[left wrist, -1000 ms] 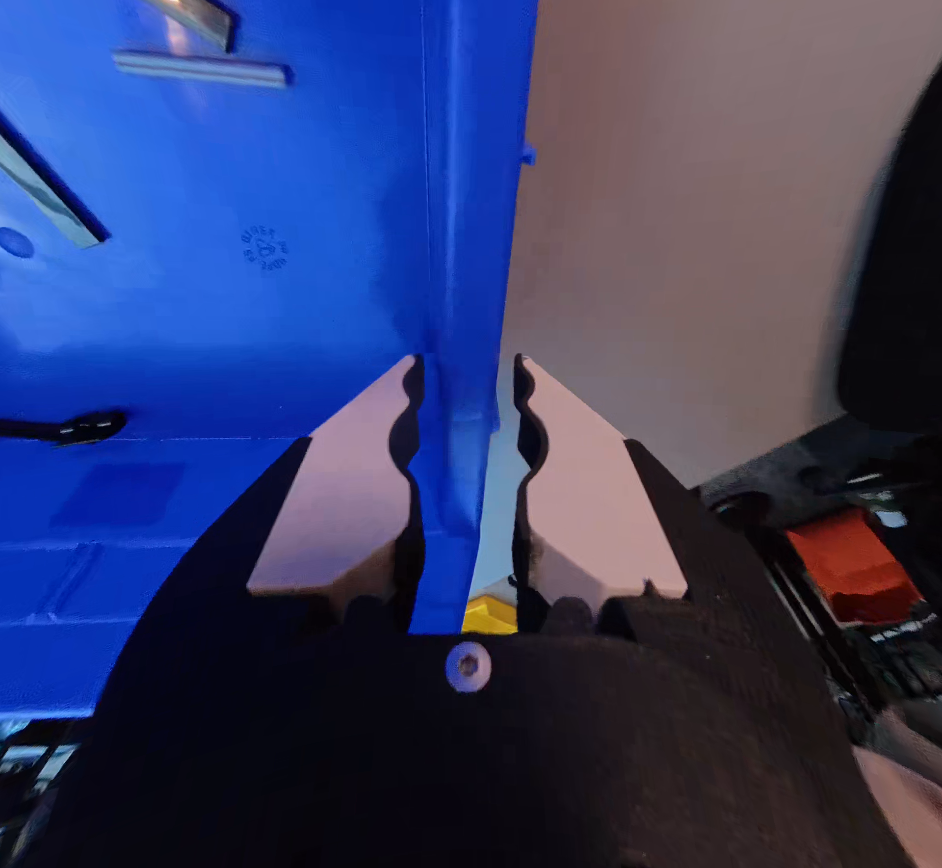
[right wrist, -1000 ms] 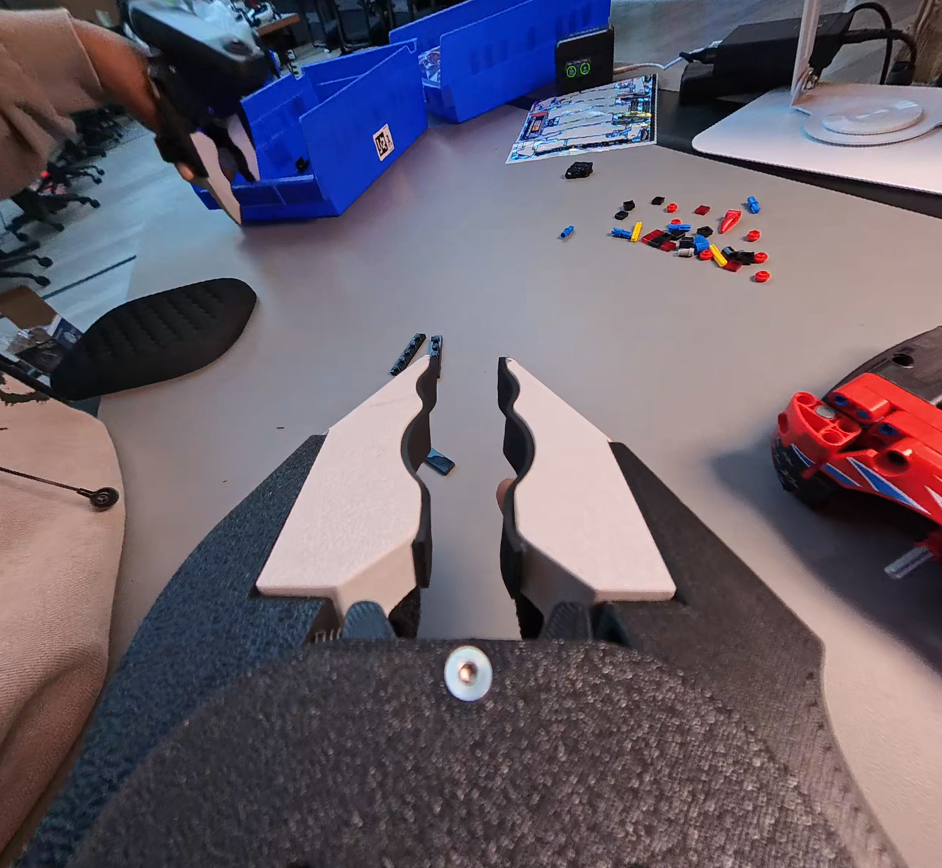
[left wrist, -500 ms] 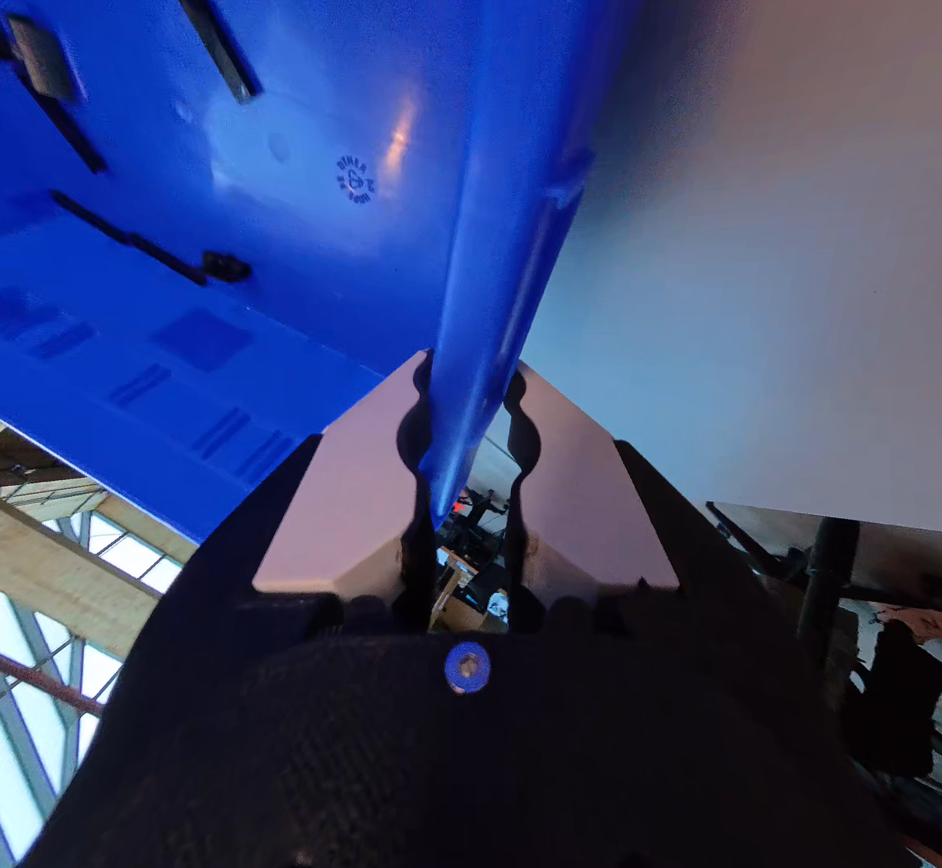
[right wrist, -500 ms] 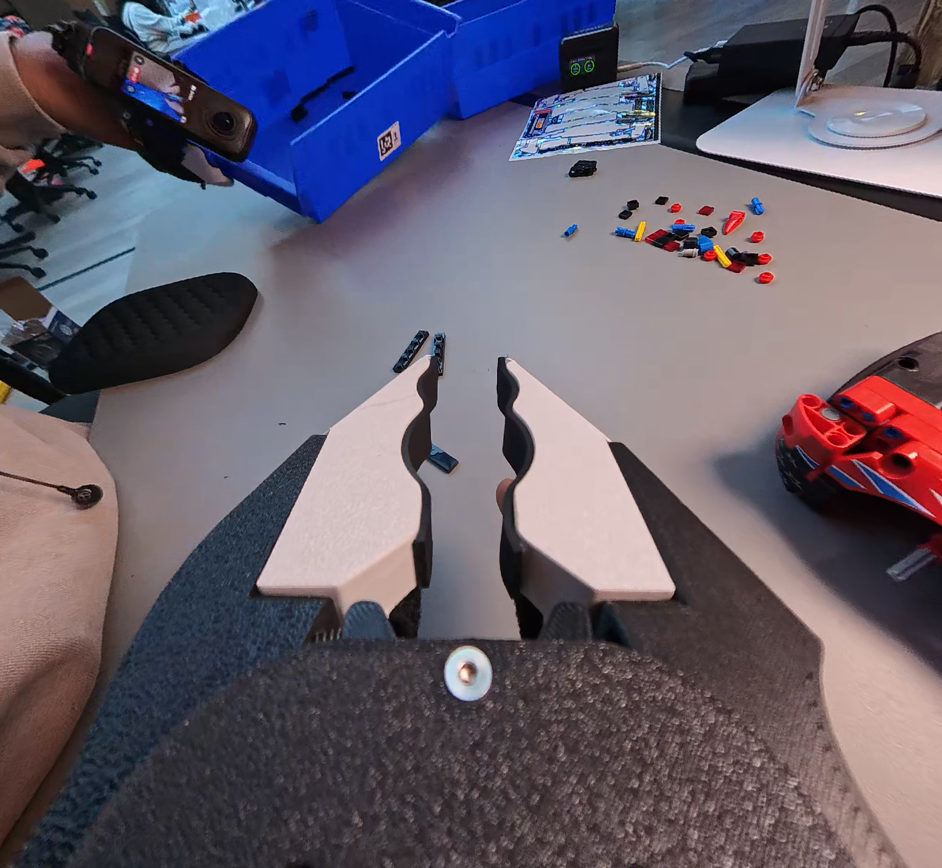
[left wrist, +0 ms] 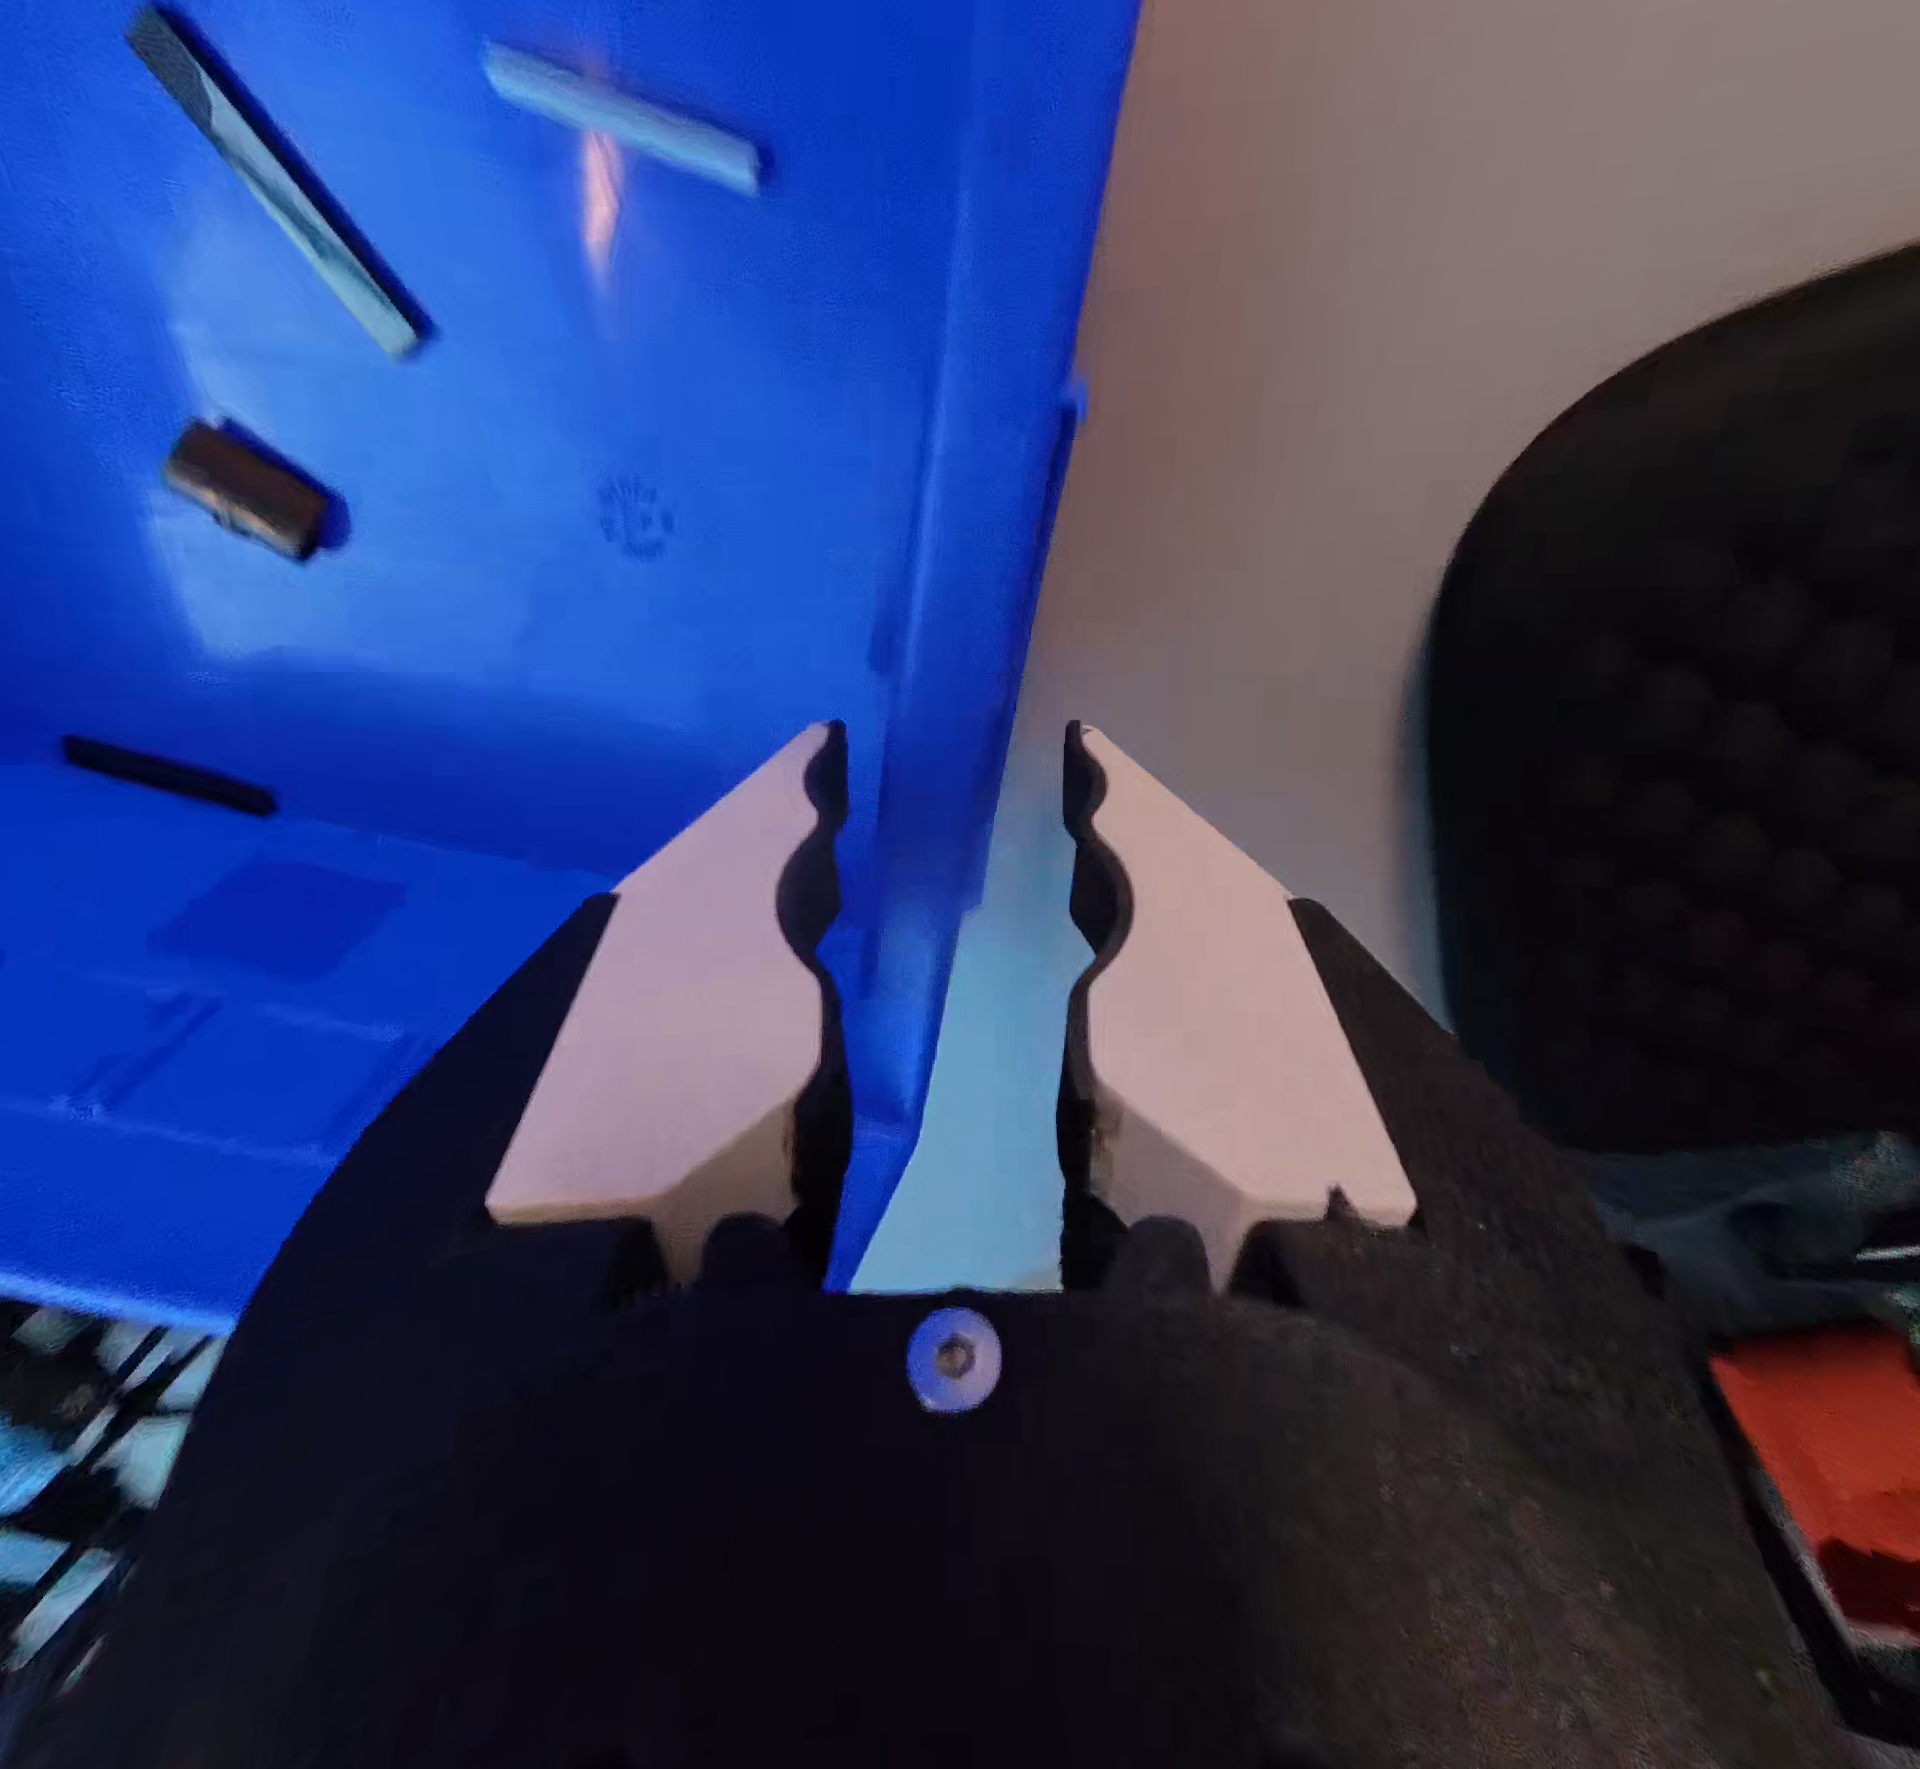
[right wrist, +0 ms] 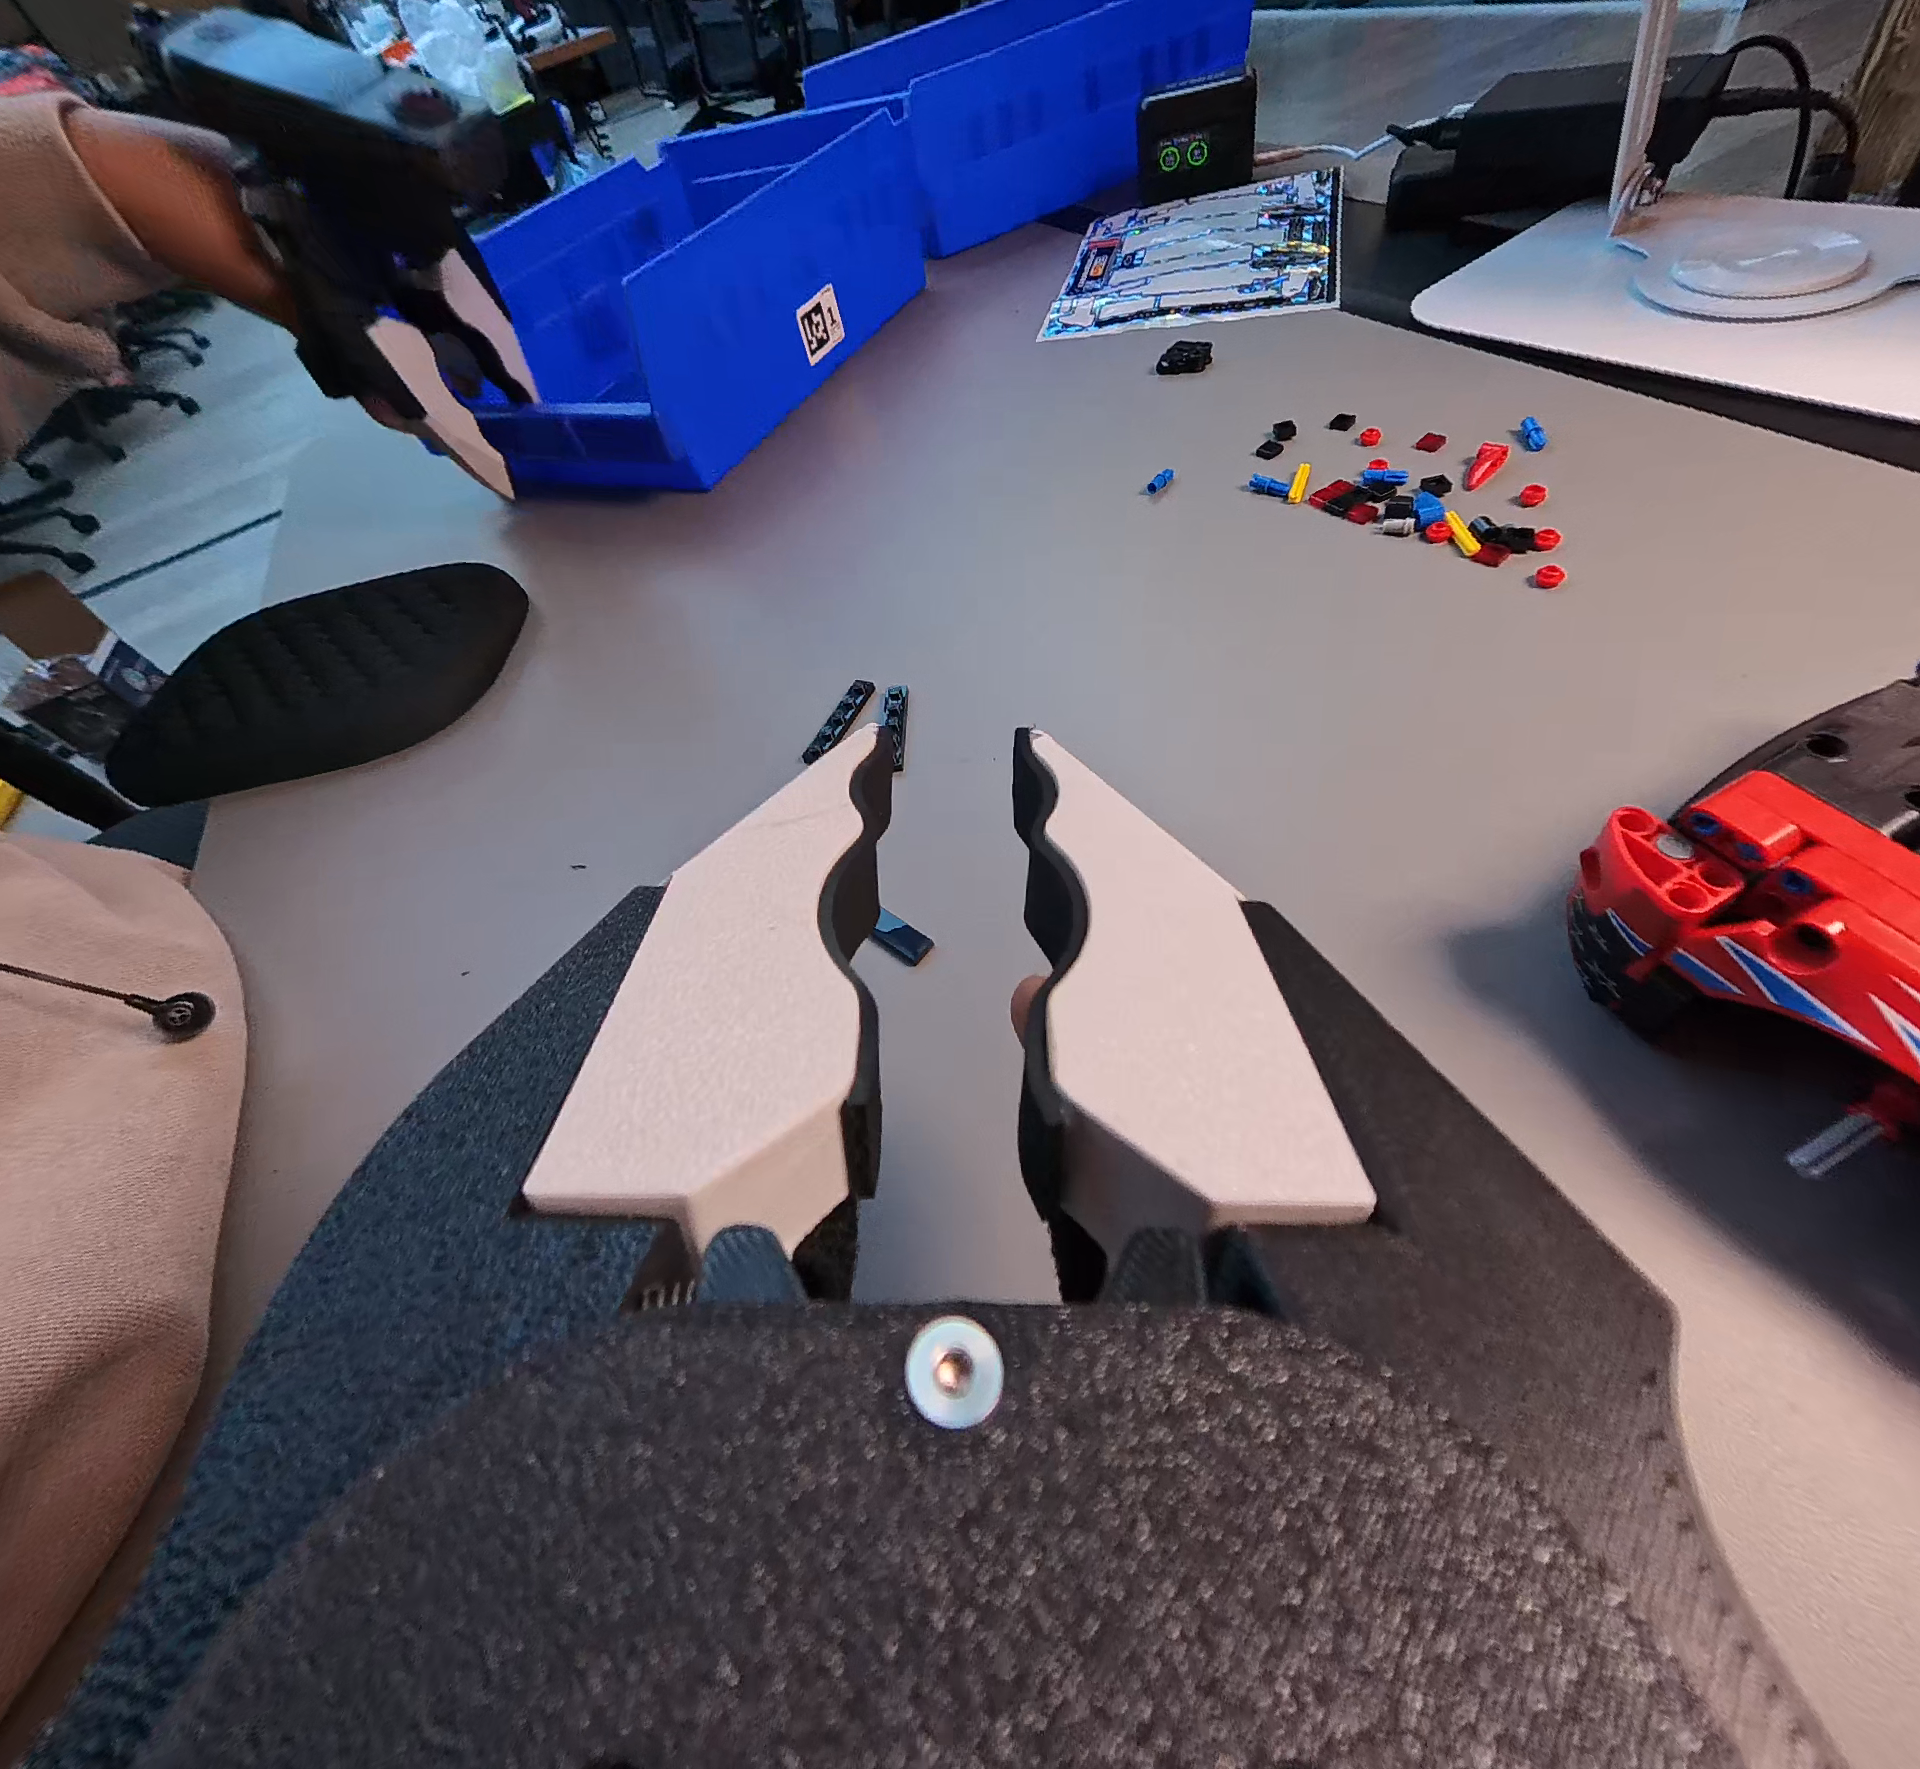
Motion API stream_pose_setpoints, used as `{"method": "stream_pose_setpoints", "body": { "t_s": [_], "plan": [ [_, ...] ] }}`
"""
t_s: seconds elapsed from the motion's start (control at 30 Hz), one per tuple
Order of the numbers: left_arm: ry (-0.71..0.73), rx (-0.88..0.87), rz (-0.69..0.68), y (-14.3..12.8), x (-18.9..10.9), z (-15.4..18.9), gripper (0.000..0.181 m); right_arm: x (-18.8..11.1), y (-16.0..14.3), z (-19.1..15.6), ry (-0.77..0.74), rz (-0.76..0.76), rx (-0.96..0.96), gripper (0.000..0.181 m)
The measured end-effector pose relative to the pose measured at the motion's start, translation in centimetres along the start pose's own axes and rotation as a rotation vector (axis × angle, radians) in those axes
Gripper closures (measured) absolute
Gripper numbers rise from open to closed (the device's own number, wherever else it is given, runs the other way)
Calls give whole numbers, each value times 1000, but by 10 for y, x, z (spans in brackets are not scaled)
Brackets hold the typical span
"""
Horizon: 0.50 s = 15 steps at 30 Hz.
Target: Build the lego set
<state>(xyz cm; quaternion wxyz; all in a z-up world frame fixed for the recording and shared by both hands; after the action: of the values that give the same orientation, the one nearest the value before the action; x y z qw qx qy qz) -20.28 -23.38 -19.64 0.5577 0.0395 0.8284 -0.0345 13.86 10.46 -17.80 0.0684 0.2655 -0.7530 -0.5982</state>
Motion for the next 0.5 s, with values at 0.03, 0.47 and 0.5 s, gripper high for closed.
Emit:
{"method": "stream_pose_setpoints", "body": {
  "t_s": [0.03,0.47,0.5],
  "plan": [
    [-79,-61,104,9,-9,-8,138,0,0,0,0,2,-1,161],
    [106,-364,64,36,78,-198,155,-2,-1,2,-17,5,0,161],
    [95,-353,52,37,82,-198,155,-3,-1,3,-20,7,3,161]
  ]
}}
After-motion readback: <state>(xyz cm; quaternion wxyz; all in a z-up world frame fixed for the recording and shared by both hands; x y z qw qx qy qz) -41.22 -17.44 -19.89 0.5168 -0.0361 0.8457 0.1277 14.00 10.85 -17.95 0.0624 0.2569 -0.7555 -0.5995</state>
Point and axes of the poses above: each gripper's, where its closed fingertips meet, x out along the fingers, y out of its top, z = x × y across the jaws, the point moved 8 cm from there along -x, back along the fingers, and after that the axes turned 15 degrees about y, right-handed, at the moved point
